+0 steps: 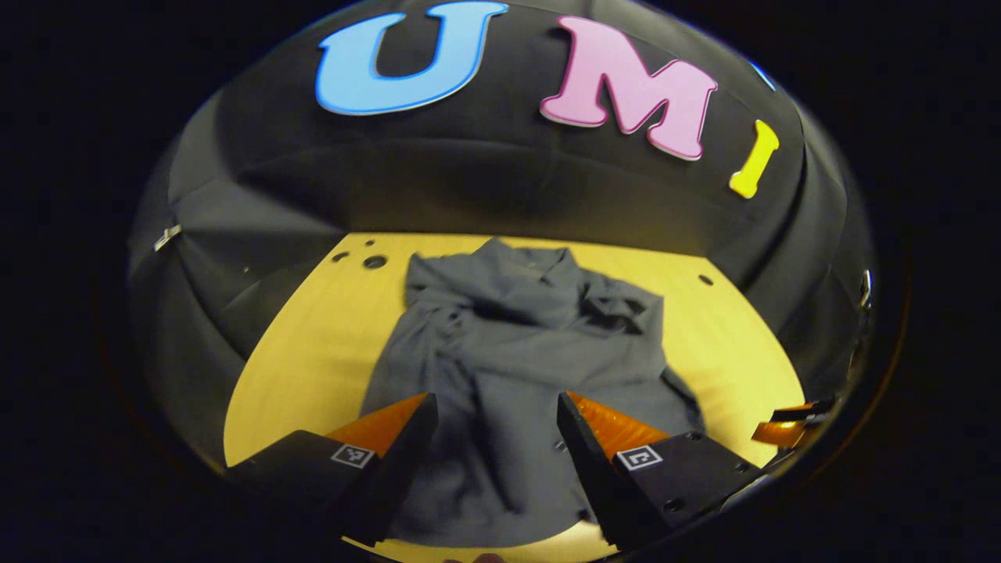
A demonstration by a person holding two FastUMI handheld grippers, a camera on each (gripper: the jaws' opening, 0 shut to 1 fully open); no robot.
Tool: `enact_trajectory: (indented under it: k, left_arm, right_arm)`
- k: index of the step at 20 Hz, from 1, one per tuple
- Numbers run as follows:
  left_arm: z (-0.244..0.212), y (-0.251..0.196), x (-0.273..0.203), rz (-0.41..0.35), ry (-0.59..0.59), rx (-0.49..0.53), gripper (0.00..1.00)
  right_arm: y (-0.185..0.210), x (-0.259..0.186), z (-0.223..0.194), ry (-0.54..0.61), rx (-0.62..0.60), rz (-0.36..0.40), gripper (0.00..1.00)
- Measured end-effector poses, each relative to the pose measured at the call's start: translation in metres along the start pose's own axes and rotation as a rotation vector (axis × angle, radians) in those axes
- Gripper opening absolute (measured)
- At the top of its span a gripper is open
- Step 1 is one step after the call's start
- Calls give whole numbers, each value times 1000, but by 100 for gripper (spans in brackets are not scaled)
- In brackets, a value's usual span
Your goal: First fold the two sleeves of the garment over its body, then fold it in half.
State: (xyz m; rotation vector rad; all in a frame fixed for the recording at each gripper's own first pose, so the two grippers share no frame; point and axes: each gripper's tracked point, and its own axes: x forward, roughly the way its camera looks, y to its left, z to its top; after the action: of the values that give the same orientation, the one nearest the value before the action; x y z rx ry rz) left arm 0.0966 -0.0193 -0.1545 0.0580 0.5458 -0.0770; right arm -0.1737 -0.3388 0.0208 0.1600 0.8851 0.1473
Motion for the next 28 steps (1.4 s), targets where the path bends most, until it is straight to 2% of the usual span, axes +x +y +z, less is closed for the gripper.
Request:
enact_trajectory:
  k: [4, 5, 6, 7, 8, 11, 13, 14, 17, 22, 25, 26, 28]
  left_arm:
    - [-67, 55, -24, 55, 88, -62, 96]
    - [-79, 65, -29, 63, 101, -75, 92]
    - [-91, 73, -33, 67, 114, -90, 96]
    - [-100, 79, -35, 68, 124, -104, 92]
    - [-109, 84, -37, 70, 135, -115, 96]
    - [-124, 87, -30, 60, 162, -154, 96]
    - [-131, 85, -25, 42, 176, -188, 92]
    - [-133, 82, -23, 32, 183, -202, 96]
    - [-143, 73, -12, 20, 212, -209, 96]
    - [-149, 66, -10, 11, 226, -142, 99]
    - [-156, 59, -10, 15, 249, -26, 96]
    - [-160, 58, -9, 25, 260, 33, 97]
    - [-160, 45, -8, 5, 251, 106, 89]
  right_arm:
    - [11, 8, -35, 75, 3, -24, 99]
    - [14, 11, -43, 89, 10, -27, 99]
    - [19, 13, -50, 102, 19, -28, 99]
    - [22, 15, -58, 110, 27, -32, 99]
    - [24, 16, -62, 116, 32, -36, 99]
    - [29, 23, -72, 121, 36, -50, 99]
    - [36, 30, -79, 130, 64, -48, 99]
    - [39, 33, -82, 136, 81, -50, 99]
    - [41, 38, -95, 153, 69, -81, 99]
    - [49, 39, -102, 142, -21, -108, 99]
    - [51, 41, -106, 175, -129, -154, 98]
    - [57, 43, -102, 168, -143, -133, 95]
    - [72, 48, -108, 183, -150, -118, 69]
